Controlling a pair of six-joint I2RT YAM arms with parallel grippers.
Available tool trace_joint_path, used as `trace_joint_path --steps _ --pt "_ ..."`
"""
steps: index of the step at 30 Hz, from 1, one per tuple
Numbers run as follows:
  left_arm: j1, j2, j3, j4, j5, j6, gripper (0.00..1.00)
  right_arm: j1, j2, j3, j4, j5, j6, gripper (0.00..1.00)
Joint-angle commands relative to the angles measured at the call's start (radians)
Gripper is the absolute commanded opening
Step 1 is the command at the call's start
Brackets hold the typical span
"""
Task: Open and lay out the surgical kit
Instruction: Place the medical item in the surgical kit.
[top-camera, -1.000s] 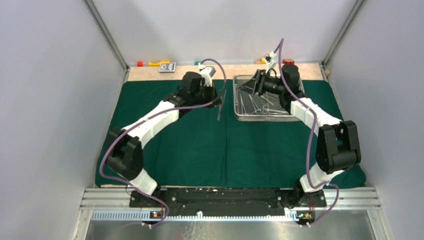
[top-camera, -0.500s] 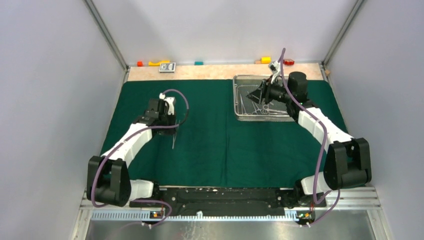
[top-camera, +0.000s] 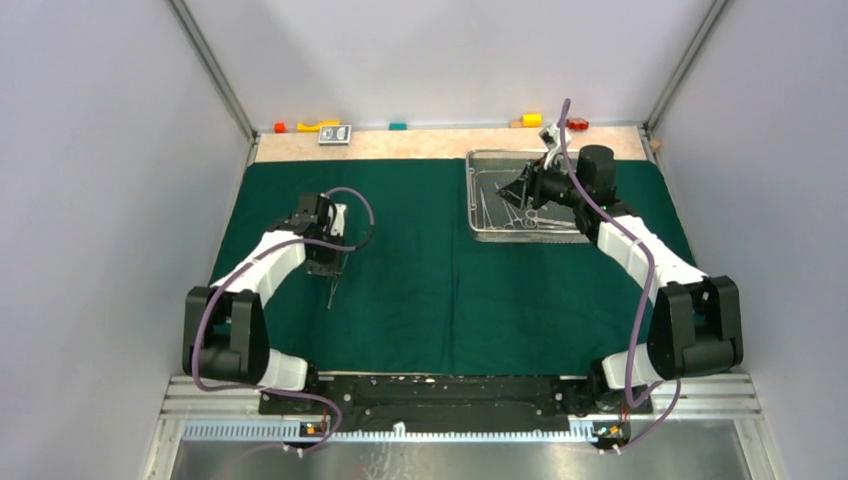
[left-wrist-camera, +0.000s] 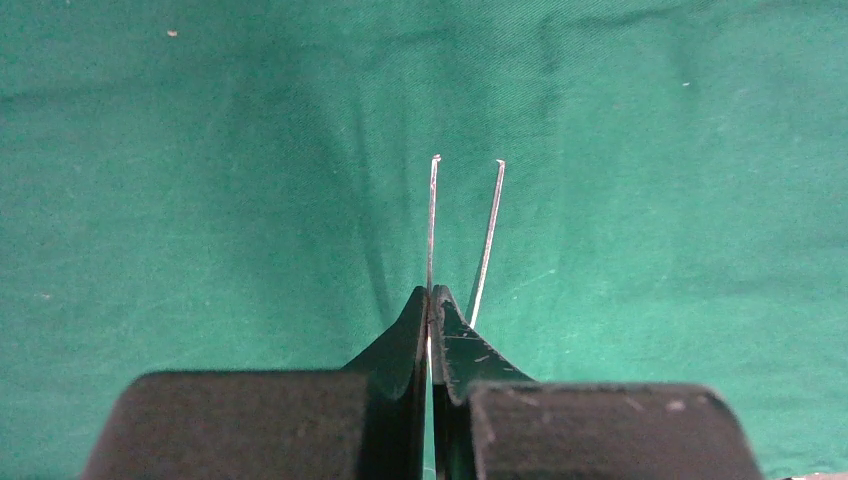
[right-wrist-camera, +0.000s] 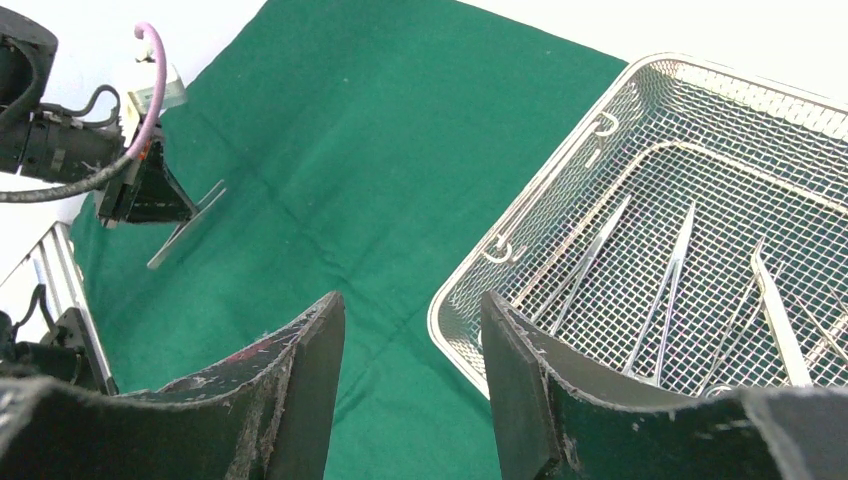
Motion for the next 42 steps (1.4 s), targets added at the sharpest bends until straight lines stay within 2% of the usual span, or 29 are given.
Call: trace_joint_path --steps 1,9,18,27,42 --pt "0.027 0.033 0.041 -0.041 -0.011 0.013 0.0 -0.012 -0.011 0.007 0.029 0.002 -0.027 0.52" --pt "0.09 0.087 0.032 -0.03 0.005 -0.001 0.0 -0.019 0.002 0.011 0.023 -0.002 -0.029 0.52" --pt "0.105 0.14 0.027 -0.009 0.02 -0.008 0.0 -0.029 0.003 0.013 0.022 -0.007 -0.024 0.51" --pt "0.114 0.175 0.028 0.003 0.029 -0.015 0.05 -0.032 0.004 0.016 0.019 -0.008 -0.022 0.51" --pt "0.118 0.144 0.03 -0.008 0.038 -0.005 0.2 -0.043 0.011 0.033 0.005 -0.003 -0.025 0.51"
